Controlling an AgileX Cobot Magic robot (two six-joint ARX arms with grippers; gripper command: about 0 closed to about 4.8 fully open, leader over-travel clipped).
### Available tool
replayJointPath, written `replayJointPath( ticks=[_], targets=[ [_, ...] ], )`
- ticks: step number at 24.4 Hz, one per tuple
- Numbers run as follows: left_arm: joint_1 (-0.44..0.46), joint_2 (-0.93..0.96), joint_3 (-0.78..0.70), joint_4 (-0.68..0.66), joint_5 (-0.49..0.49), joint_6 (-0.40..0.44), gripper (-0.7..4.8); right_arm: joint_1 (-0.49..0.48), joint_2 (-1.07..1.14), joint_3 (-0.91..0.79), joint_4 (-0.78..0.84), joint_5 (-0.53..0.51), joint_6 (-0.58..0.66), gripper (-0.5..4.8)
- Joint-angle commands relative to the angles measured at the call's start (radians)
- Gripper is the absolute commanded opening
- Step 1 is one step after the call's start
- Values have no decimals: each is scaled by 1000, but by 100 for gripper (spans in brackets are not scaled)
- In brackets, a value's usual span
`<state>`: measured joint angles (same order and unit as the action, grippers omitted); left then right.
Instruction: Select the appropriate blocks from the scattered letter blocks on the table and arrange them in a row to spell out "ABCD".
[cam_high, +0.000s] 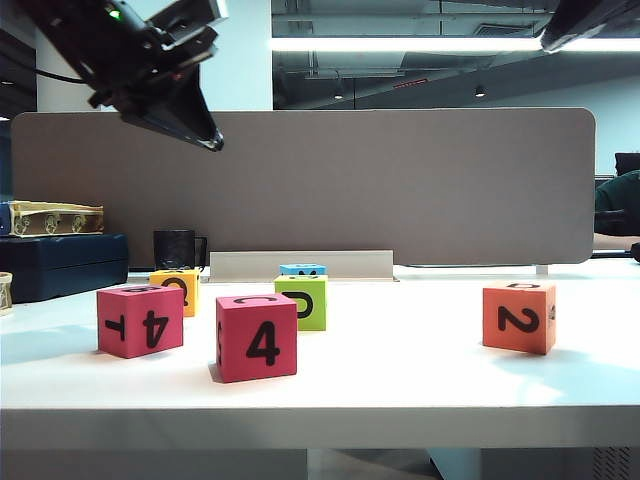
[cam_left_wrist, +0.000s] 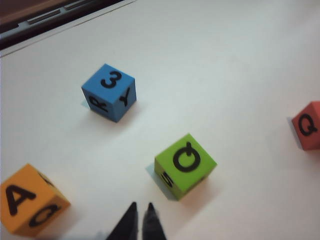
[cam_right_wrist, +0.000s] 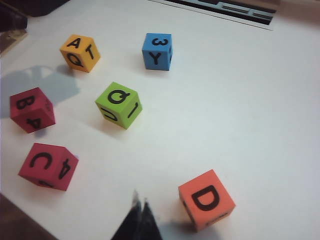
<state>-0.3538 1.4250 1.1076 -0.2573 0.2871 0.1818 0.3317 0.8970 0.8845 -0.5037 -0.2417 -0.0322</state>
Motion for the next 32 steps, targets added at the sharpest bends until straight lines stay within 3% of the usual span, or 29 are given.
replayJointPath(
  ticks=[1,14,21,26,28,32],
  targets=[
    [0,-61,-82,20,3,-23,17,20,-2,5,5,-92,-2,-1],
    [-2,-246,-357,18,6,-64,17,290,-1,5,-110,-90,-2,-1],
    [-6,-302,-429,5,21,-86,17,323,-1,5,-125,-37,-2,-1],
    [-64,-301,-429,10,50,-84,27,322,-1,5,-122,-19,-2,-1],
    [-95,-293,-429,14,46,-56,79,322,1,5,-120,-19,-2,-1],
    [-122,-243,-427,37,19,-32,328,322,2,5,-120,-19,-2,-1]
  ],
)
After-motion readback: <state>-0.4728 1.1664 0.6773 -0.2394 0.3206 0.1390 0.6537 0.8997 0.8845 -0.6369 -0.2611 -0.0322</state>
